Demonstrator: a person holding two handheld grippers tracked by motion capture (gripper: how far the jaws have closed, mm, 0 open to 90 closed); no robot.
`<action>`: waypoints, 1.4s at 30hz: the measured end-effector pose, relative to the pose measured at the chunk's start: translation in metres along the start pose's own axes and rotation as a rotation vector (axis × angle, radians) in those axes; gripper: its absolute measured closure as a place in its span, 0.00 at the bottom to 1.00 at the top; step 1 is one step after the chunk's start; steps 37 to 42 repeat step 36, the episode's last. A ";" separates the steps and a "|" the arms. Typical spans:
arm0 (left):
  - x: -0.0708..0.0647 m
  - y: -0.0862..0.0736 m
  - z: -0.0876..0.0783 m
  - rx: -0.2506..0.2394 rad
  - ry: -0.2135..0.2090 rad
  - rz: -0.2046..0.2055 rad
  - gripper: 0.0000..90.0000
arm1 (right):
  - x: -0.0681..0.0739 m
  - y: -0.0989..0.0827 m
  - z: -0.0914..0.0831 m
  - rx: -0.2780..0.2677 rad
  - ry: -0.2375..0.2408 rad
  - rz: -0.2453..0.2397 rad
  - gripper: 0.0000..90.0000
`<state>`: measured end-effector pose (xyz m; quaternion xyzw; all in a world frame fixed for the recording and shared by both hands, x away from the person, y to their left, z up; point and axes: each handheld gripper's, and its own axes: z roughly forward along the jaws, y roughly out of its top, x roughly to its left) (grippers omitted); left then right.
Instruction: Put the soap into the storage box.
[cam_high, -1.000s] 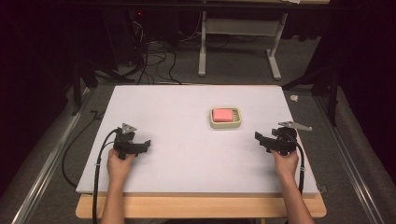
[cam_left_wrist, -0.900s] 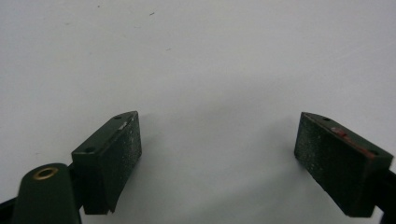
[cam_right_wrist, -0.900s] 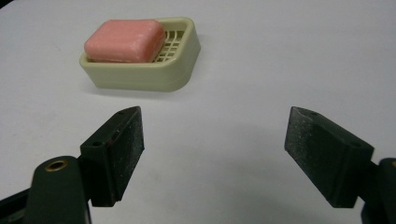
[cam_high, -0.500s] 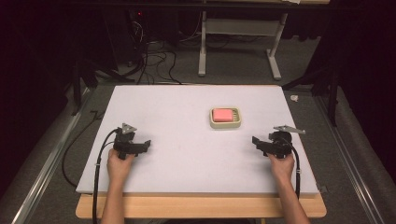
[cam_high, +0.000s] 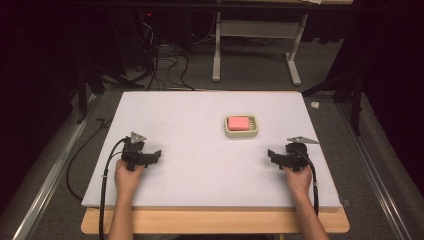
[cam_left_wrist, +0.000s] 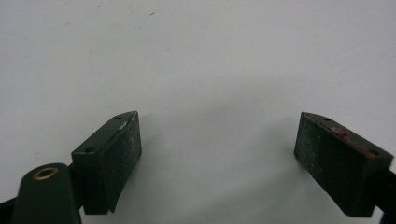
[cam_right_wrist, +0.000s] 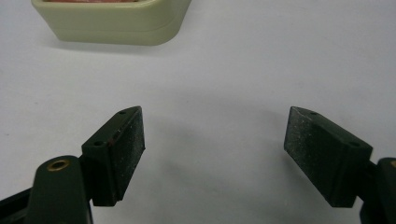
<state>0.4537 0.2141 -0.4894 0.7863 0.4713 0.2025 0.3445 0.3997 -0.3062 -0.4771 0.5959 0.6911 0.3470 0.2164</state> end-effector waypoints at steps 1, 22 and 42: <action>0.000 0.000 0.000 0.000 0.000 0.000 0.17 | 0.001 0.000 0.001 0.002 -0.003 -0.004 0.23; 0.000 0.000 0.000 0.000 0.001 0.000 0.17 | 0.013 -0.002 0.009 0.047 -0.083 -0.103 0.21; 0.000 0.000 0.000 0.000 0.001 0.000 0.17 | 0.014 -0.003 0.009 0.042 -0.084 -0.105 0.22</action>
